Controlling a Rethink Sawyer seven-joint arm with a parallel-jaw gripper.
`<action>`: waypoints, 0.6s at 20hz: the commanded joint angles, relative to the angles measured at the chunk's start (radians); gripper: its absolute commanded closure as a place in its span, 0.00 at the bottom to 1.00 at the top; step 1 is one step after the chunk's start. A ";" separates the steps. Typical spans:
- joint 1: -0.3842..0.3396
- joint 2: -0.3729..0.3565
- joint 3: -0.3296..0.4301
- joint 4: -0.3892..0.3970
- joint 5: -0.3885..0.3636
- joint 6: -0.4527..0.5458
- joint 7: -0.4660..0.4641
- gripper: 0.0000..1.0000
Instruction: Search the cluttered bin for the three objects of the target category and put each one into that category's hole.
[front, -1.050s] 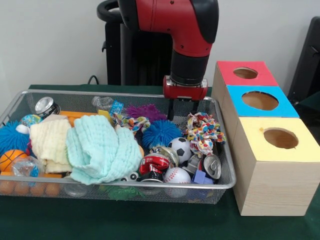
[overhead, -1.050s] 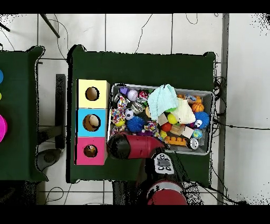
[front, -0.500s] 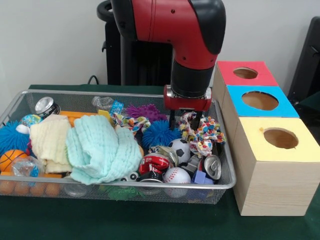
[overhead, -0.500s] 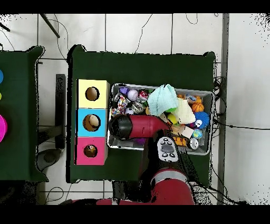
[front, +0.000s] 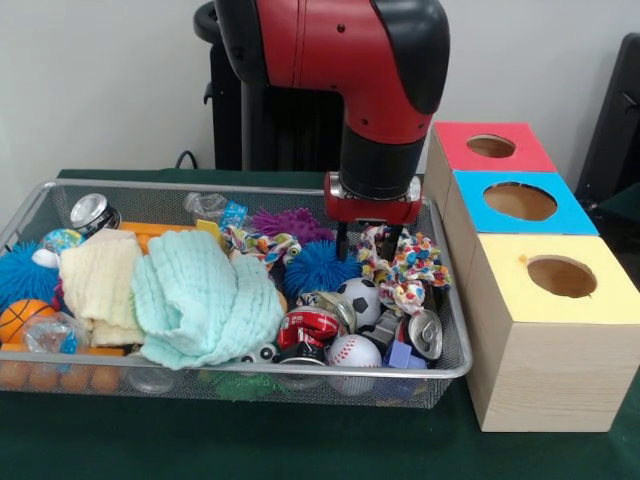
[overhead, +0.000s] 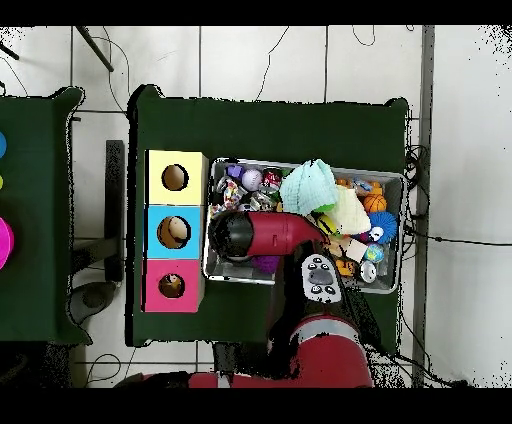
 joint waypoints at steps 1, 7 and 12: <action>-0.036 0.037 0.125 -0.113 -0.037 -0.072 -0.011 0.00; -0.043 0.030 0.126 -0.082 -0.050 -0.141 0.011 1.00; -0.051 0.005 0.134 -0.056 -0.038 -0.095 0.002 1.00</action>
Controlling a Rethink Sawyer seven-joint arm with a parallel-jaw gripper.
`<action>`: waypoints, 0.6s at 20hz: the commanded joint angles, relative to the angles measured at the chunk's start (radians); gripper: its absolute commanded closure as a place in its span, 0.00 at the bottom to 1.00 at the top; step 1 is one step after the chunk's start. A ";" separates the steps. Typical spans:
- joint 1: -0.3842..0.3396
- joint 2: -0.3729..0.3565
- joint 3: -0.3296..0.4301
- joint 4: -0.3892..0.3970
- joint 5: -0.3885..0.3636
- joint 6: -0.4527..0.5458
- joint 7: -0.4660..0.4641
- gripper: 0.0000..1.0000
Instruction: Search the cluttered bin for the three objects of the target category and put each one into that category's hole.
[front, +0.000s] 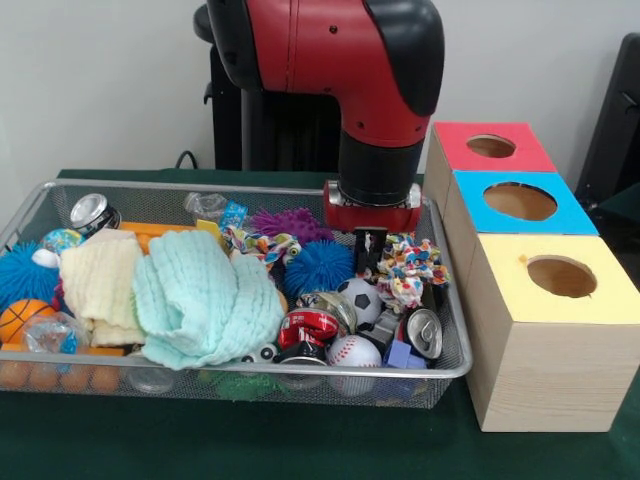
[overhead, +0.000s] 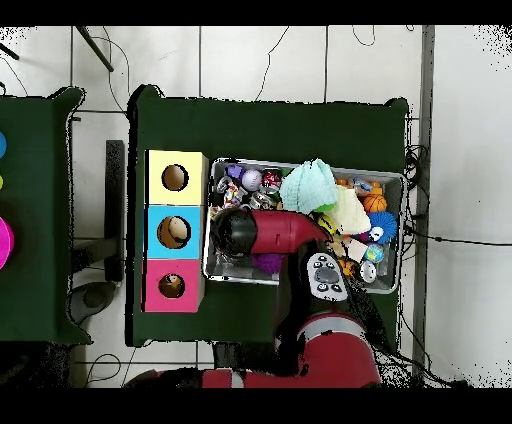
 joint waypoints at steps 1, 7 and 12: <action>-0.026 -0.007 0.106 -0.047 -0.037 -0.033 0.004 1.00; -0.010 -0.226 0.065 0.101 0.007 0.100 0.038 1.00; 0.029 -0.398 0.002 0.111 0.040 0.352 0.048 1.00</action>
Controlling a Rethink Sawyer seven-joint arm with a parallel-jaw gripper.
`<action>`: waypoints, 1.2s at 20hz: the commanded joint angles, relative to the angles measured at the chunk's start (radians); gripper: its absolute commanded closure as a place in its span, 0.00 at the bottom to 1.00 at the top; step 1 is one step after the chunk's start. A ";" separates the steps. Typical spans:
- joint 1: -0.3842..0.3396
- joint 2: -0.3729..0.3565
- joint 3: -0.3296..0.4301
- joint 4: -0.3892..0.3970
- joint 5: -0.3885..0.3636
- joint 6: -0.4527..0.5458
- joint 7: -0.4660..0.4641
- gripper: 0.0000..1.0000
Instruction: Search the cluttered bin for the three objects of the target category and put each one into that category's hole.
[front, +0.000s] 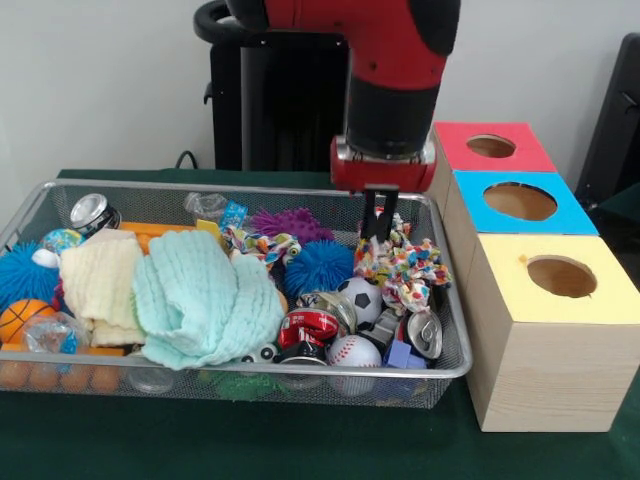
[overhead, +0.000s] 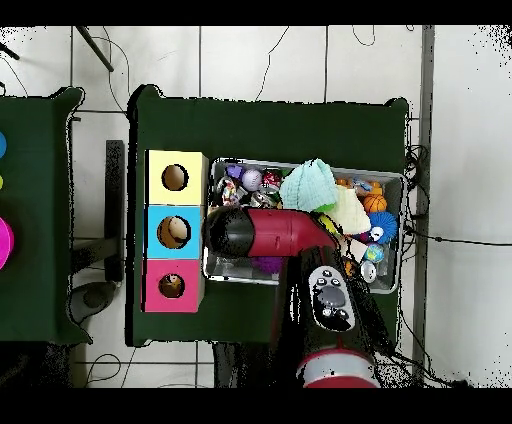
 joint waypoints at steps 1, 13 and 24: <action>0.023 -0.256 -0.009 0.053 0.039 0.339 0.046 1.00; -0.040 -0.316 0.029 0.054 -0.002 0.419 -0.028 1.00; -0.119 -0.301 0.070 0.069 -0.018 0.379 -0.095 1.00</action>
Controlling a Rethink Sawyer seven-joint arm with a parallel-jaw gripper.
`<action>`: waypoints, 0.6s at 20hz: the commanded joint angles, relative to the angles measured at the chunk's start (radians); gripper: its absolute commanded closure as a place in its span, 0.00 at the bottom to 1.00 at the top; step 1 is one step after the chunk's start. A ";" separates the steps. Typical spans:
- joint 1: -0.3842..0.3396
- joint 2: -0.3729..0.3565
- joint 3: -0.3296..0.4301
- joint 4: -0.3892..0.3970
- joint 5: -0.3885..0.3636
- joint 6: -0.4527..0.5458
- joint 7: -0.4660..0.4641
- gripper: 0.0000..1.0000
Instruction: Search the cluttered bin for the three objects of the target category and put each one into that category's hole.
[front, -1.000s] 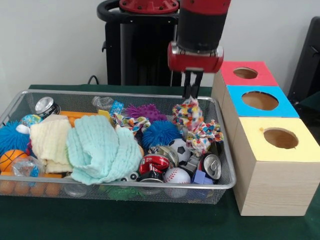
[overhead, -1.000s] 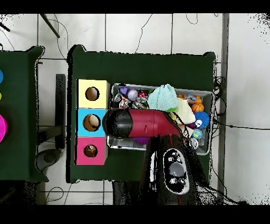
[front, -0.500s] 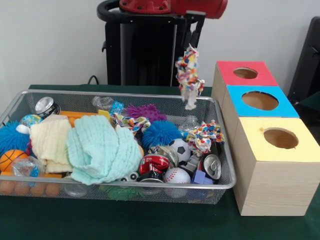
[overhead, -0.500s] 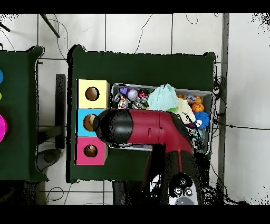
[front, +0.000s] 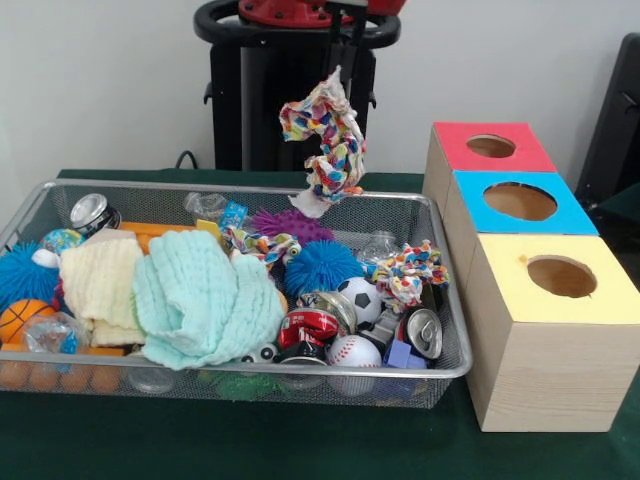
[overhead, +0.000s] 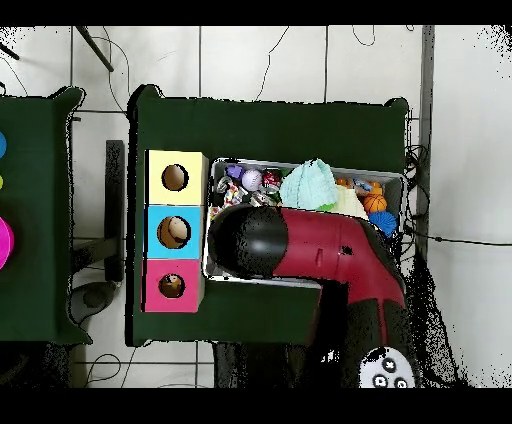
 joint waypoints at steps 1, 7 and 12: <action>-0.065 0.022 0.087 0.062 -0.018 -0.024 -0.098 1.00; -0.099 0.040 0.112 0.066 -0.024 -0.048 -0.115 1.00; -0.122 0.056 0.134 0.060 -0.030 -0.053 -0.125 1.00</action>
